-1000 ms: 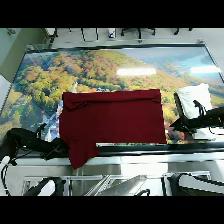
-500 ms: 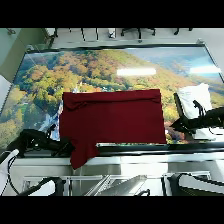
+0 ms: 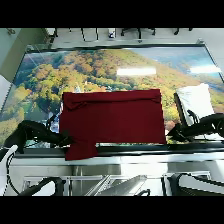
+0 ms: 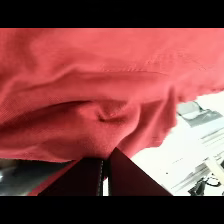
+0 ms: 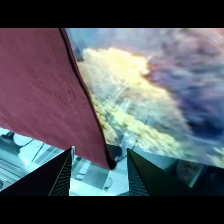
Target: Fold the shirts.
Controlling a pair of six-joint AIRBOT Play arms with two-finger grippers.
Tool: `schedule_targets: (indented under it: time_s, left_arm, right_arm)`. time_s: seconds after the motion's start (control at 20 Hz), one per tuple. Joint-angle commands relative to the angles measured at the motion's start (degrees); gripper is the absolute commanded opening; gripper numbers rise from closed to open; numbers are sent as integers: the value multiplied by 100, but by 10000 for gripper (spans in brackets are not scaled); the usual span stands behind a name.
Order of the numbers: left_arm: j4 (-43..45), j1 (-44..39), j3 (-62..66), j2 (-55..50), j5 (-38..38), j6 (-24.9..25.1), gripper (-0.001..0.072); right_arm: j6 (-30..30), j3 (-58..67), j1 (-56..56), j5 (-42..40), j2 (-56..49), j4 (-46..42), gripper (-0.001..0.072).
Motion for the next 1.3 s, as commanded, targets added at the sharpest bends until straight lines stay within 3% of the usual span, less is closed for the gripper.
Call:
schedule_targets:
  time_s: [0.0, 0.2, 0.25, 0.35, 0.4, 0.55, 0.7, 0.8, 1.0, 1.25]
  left_arm:
    - [-4, 195, 48, 358, 251, -31, 16]
    - [-9, 398, 48, 723, 396, -31, 16]
    - [-7, 393, 48, 839, 396, -31, 16]
    - [-2, 391, 48, 1113, 409, -72, 16]
    - [15, 391, 48, 1250, 439, -173, 16]
    - [765, 380, 0, 1722, 748, -774, 15]
    - [1495, 380, -238, 2389, 1117, -1427, 15]
    - [1810, 380, -372, 2811, 1141, -1582, 15]
    - [1917, 378, -391, 3233, 1032, -1672, 15]
    - [1711, 378, 748, 2221, 444, -1665, 15]
  right_arm:
    - [24, -275, 317, 361, -46, 98, 397]
    - [-42, -275, 715, 535, -334, 358, 394]
    - [-160, -275, 802, 498, -367, 483, 338]
    - [-216, -271, 881, 485, -343, 723, 75]
    - [-201, -269, 863, 487, -291, 820, 22]
    - [234, -269, 745, 531, 28, 741, 21]
    - [1766, -275, 654, 535, 592, -420, 21]
    - [2251, -343, 684, 535, 1025, -881, 21]
    - [2293, -452, 802, 610, 1419, -852, 22]
    - [949, 81, 975, 2065, 1362, 1154, 21]
